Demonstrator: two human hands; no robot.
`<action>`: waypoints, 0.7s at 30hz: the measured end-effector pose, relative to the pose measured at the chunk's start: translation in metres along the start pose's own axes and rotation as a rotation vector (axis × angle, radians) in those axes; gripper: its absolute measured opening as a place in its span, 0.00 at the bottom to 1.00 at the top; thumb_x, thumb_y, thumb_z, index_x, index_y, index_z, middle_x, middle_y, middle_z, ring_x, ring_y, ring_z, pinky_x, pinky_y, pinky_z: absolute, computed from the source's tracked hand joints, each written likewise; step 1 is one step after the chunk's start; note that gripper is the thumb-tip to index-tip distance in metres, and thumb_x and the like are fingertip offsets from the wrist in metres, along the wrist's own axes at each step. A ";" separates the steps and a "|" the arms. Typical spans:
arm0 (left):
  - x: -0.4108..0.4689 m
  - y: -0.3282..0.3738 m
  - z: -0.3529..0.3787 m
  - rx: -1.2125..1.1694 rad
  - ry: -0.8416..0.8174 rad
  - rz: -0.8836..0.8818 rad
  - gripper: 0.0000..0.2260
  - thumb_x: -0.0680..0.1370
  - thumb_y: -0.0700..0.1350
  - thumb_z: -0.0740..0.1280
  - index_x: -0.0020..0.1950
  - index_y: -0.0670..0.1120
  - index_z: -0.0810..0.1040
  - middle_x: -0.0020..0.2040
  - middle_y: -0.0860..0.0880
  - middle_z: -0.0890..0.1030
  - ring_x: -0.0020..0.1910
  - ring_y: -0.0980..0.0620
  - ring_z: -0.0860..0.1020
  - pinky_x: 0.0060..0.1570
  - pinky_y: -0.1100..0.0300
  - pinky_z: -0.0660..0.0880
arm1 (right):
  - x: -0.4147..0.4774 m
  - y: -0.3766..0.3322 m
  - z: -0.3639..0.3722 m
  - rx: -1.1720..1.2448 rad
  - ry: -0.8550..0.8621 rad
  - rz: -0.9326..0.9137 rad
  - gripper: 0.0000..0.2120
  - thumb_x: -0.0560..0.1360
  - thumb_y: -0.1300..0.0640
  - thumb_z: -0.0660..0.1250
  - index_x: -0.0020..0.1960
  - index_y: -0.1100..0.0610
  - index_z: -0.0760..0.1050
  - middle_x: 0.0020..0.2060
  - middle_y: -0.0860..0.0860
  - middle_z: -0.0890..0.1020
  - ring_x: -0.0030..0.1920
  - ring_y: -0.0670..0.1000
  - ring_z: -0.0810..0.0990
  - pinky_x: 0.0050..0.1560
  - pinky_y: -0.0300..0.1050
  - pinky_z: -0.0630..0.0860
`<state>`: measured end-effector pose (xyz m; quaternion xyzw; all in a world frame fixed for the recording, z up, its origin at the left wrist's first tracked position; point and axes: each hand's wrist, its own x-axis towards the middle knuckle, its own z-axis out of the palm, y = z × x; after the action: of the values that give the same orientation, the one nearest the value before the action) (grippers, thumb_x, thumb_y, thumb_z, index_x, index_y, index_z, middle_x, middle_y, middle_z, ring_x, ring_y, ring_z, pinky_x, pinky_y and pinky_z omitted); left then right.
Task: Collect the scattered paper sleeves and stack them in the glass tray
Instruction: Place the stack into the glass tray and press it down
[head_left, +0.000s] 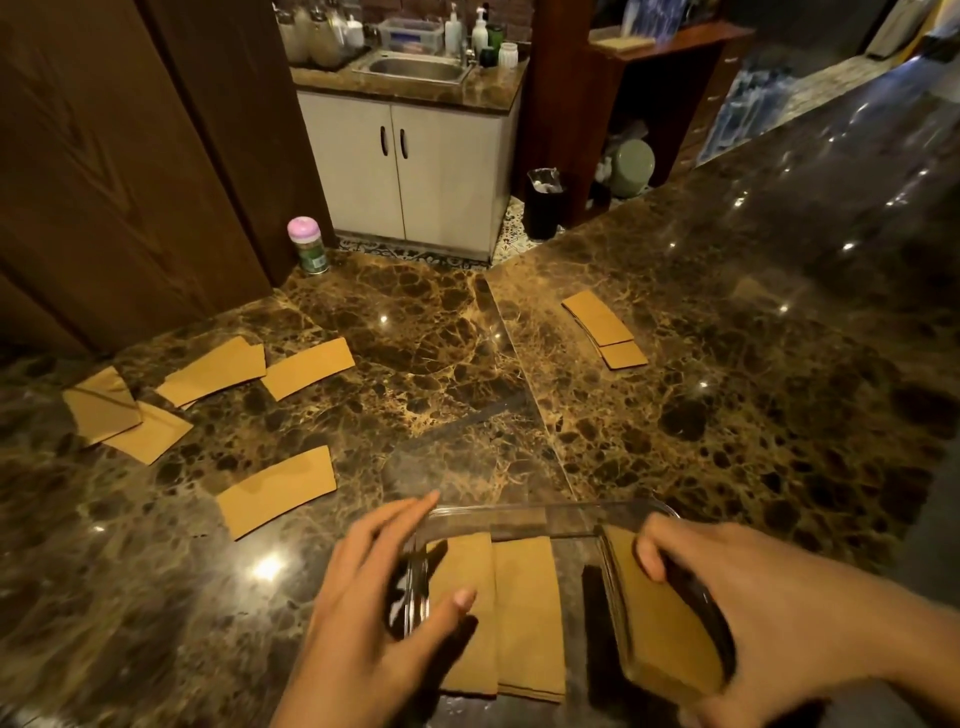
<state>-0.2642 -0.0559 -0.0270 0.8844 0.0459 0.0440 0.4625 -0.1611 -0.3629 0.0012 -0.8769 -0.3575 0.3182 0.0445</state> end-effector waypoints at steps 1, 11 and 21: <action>0.001 -0.001 0.000 0.057 -0.069 0.012 0.36 0.66 0.69 0.71 0.70 0.76 0.59 0.72 0.76 0.55 0.70 0.70 0.61 0.70 0.51 0.65 | -0.006 -0.020 -0.018 0.002 -0.008 0.049 0.37 0.57 0.23 0.72 0.60 0.25 0.56 0.69 0.40 0.71 0.70 0.48 0.73 0.69 0.46 0.73; 0.001 0.008 0.022 -0.276 -0.179 -0.392 0.39 0.71 0.65 0.71 0.71 0.76 0.46 0.74 0.67 0.57 0.75 0.50 0.62 0.69 0.50 0.63 | 0.055 -0.044 0.017 -0.279 -0.233 0.184 0.53 0.67 0.47 0.79 0.79 0.56 0.49 0.82 0.63 0.49 0.81 0.65 0.51 0.77 0.59 0.64; 0.010 0.008 0.031 -0.119 -0.206 -0.502 0.39 0.75 0.64 0.66 0.74 0.71 0.39 0.80 0.58 0.53 0.75 0.52 0.61 0.63 0.53 0.64 | 0.043 -0.043 0.032 -0.053 -0.092 0.251 0.43 0.71 0.56 0.77 0.77 0.51 0.53 0.81 0.53 0.36 0.68 0.58 0.74 0.67 0.55 0.75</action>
<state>-0.2502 -0.0842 -0.0380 0.8163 0.2135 -0.1595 0.5125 -0.1827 -0.3072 -0.0341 -0.9002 -0.2547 0.3514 -0.0353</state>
